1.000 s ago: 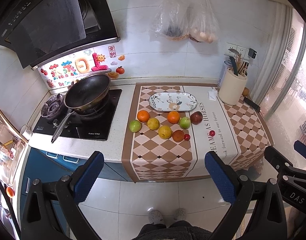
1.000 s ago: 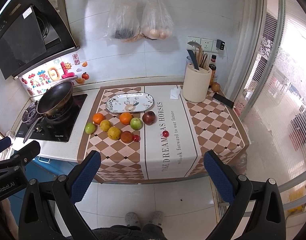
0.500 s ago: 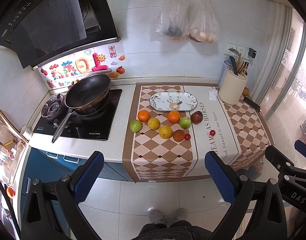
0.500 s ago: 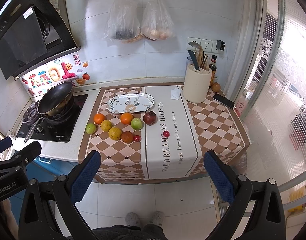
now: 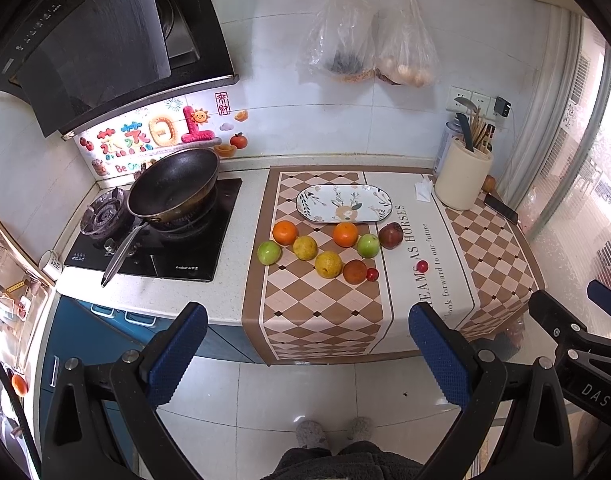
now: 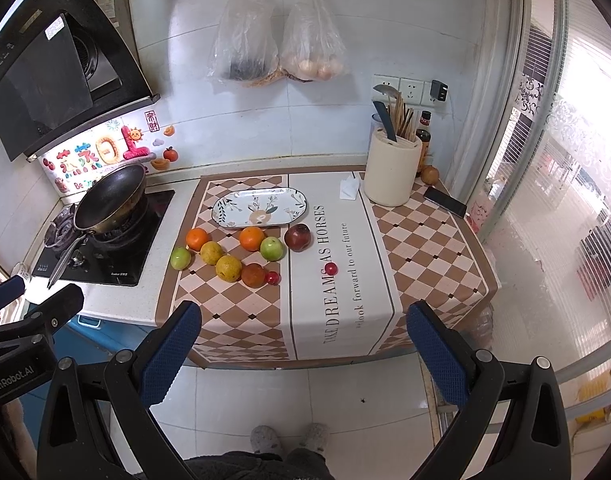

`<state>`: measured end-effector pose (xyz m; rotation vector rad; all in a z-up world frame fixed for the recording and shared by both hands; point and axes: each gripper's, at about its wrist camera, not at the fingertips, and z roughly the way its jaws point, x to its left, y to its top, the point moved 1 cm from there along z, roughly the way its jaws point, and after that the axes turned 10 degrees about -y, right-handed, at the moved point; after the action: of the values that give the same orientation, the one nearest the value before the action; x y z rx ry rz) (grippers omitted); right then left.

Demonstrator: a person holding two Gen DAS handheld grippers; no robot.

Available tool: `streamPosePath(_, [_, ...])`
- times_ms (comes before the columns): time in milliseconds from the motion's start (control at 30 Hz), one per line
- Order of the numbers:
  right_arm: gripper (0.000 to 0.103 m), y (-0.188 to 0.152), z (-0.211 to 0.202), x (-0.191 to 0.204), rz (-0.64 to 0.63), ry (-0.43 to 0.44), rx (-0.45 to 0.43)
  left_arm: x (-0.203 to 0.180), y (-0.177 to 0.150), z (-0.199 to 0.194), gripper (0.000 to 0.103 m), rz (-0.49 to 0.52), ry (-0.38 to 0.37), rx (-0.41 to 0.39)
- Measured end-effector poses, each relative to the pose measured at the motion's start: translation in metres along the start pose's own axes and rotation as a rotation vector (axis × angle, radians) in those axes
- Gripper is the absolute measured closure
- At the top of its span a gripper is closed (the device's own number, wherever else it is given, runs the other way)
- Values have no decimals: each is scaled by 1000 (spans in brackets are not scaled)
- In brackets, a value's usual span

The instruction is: Organize fruits

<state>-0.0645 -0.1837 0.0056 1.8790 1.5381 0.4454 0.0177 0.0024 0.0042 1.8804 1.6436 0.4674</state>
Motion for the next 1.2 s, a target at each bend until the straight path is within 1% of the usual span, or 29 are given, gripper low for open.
streamPosePath(233, [0,2,0,-1,0,4,0,0,0,0,0,1,1,-2])
streamPosePath(367, [0,10,1,-3,1,11,1,-2,2,1,0,2,2,-2])
streamPosePath(467, [0,18,7,-9,0,14,3,-2,3,2,0,-1,1,-2])
streamPosePath(633, [0,20,17,-13,16,26,0,-4,6,5,0,-15,13,-12])
streamPosePath(700, [0,22,28,-17,29,52,-16,-5,12,12,0,-27,43,-31])
streamPosePath(800, [0,25,55,-19,29,93,-13,-4,23,28,0,-45,125,-74])
streamPosePath(833, [0,25,68,-18,27,108,-1,0,27,37,0,-58,166,-82])
streamPosePath(933, [0,24,111,-11,25,179,64,11,26,59,0,-87,252,-81])
streamPosePath(967, [0,24,128,-6,19,207,91,17,26,68,0,-94,280,-69])
streamPosePath(1033, [0,25,158,6,7,232,129,31,28,92,0,-103,336,-36])
streamPosePath(1067, [0,26,174,15,-5,239,145,39,26,99,0,-108,350,-22])
streamPosePath(1100, [0,24,185,22,-16,241,157,49,27,116,0,-116,368,13])
streamPosePath(1200, [0,26,226,53,-50,259,202,75,23,150,0,-145,383,100])
